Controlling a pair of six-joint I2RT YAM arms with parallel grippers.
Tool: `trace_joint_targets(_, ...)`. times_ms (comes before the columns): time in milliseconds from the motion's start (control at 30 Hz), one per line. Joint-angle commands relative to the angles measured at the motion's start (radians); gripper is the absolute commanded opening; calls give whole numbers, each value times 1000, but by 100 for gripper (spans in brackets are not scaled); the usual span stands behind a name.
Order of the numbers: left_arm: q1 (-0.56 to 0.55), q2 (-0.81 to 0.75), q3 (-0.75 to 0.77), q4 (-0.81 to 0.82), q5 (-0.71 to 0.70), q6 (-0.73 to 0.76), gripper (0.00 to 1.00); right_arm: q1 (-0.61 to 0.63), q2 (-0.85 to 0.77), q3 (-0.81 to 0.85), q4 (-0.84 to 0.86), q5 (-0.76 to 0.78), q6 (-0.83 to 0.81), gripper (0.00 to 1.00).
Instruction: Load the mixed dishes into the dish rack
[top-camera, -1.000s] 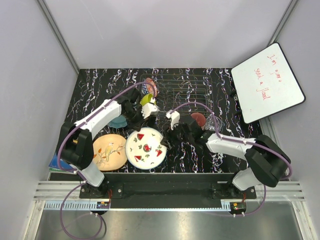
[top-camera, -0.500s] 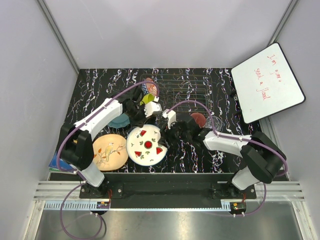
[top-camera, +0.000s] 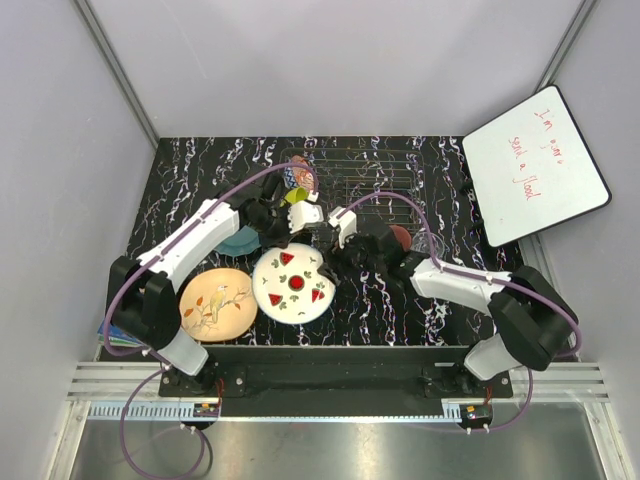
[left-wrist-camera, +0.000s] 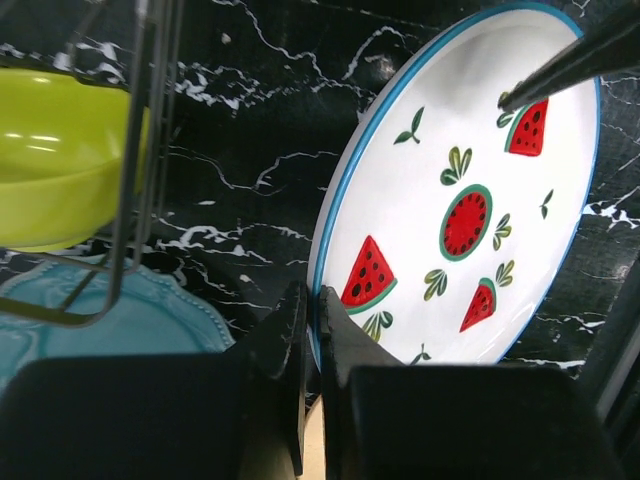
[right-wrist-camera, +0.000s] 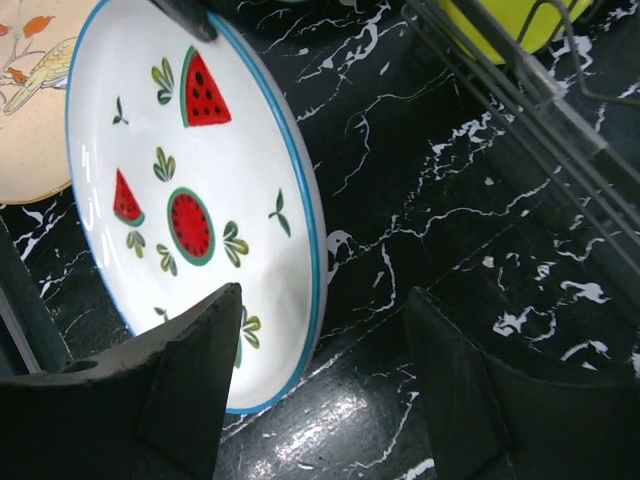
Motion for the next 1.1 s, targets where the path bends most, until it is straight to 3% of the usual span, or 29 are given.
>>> trace_joint_targets(0,-1,-67,34,93,54,35,0,-7,25,-4,110,-68,47,73)
trace_joint_targets(267,-1,-55,77,99,76,10,0,-30,93,-31,289,-151,154,71)
trace_joint_targets(500,-13,5,170,102,91,-31,0,-85,182,-54,422,-353,267,63)
trace_joint_targets(633,-15,16,192,105,81,-33,0,-105,200,-34,419,-412,295,47)
trace_joint_targets(667,-15,16,189,104,78,-30,0,-107,200,-23,414,-433,294,35)
trace_joint_targets(733,-13,12,177,104,73,-34,0,-108,197,-12,394,-449,288,31)
trace_joint_targets(800,-13,8,169,104,70,-36,0,-108,191,-9,391,-466,280,15)
trace_joint_targets(900,-15,6,161,108,71,-47,0,-110,189,-1,383,-479,274,2)
trace_joint_targets(1067,-16,-1,146,117,59,-60,0,-112,168,38,310,-498,255,0)
